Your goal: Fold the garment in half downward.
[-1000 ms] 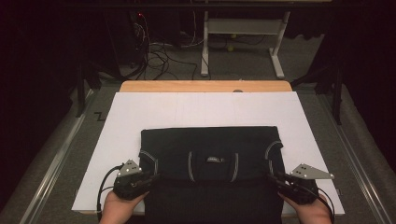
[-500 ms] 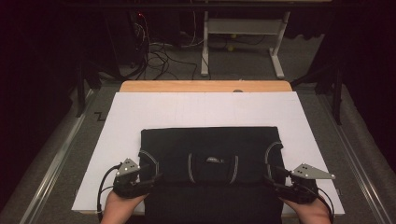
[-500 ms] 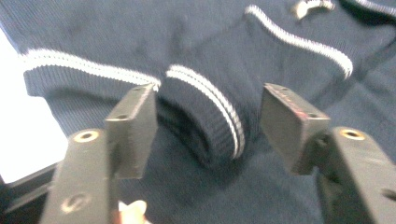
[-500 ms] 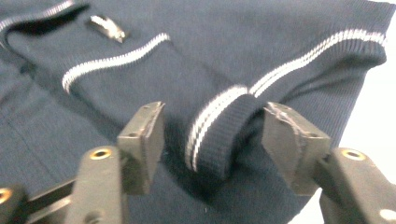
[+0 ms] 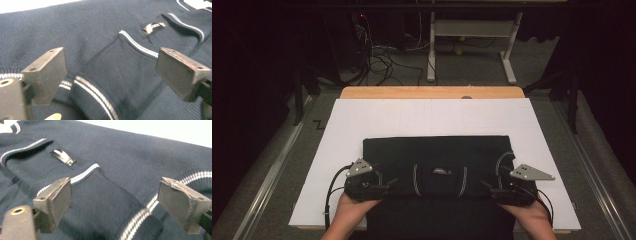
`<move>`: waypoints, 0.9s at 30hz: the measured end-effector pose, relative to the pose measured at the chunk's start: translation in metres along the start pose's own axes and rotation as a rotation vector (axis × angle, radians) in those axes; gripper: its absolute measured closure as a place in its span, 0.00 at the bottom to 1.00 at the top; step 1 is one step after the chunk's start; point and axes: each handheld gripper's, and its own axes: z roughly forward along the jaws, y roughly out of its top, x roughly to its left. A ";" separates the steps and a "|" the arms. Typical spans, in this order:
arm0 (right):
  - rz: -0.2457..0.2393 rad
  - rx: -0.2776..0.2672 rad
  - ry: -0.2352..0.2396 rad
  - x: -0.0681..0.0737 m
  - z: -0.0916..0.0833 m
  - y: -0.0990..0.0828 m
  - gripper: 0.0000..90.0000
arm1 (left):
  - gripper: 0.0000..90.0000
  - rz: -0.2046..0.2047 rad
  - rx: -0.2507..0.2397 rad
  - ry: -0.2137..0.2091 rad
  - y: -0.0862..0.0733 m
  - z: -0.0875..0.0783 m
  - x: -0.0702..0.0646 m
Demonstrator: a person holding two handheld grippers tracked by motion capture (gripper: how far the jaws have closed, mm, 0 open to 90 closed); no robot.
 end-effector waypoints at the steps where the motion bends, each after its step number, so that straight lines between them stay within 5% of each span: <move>1: 0.000 0.000 0.002 0.001 0.002 0.002 0.11 | 0.05 -0.003 -0.004 -0.002 0.002 0.001 0.001; 6: -0.025 0.008 -0.002 0.005 0.014 0.013 0.00 | 0.00 -0.007 -0.011 -0.003 0.012 0.010 0.002; 13: -0.039 0.021 0.015 0.010 0.027 0.024 0.00 | 0.00 0.005 -0.007 -0.003 0.028 0.024 0.000; 17: -0.049 0.022 0.015 0.011 0.034 0.028 0.01 | 0.00 0.029 0.035 -0.014 0.035 0.035 -0.004; 21: -0.049 0.034 0.027 0.012 0.041 0.033 0.08 | 0.01 0.032 0.059 -0.042 0.040 0.044 -0.006; 27: -0.032 0.054 0.044 0.011 0.049 0.035 0.29 | 0.18 0.028 0.107 -0.050 0.041 0.056 -0.010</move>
